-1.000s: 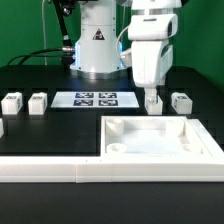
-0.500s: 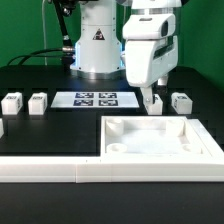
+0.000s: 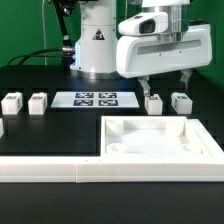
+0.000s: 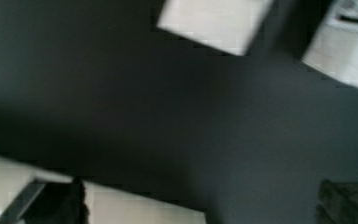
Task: Assemble square table
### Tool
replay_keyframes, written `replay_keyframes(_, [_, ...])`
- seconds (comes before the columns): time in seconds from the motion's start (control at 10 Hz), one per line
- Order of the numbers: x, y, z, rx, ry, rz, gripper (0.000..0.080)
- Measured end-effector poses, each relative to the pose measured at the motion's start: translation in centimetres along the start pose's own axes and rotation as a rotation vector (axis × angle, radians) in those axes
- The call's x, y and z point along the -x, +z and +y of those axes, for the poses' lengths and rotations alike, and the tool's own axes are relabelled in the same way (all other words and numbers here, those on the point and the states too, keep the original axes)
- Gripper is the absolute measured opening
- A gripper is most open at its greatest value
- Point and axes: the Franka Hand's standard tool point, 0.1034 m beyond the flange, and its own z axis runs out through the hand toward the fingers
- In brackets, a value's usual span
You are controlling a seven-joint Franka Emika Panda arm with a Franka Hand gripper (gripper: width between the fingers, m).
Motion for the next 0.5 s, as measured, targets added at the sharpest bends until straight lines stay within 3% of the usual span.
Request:
replay_keyframes(0.4, [-0.2, 0.1, -0.4, -0.016, 0.205, 0.007, 0.0649])
replay_keyframes(0.5, [0.3, 0.0, -1.4, -0.016, 0.262, 0.004, 0.0649])
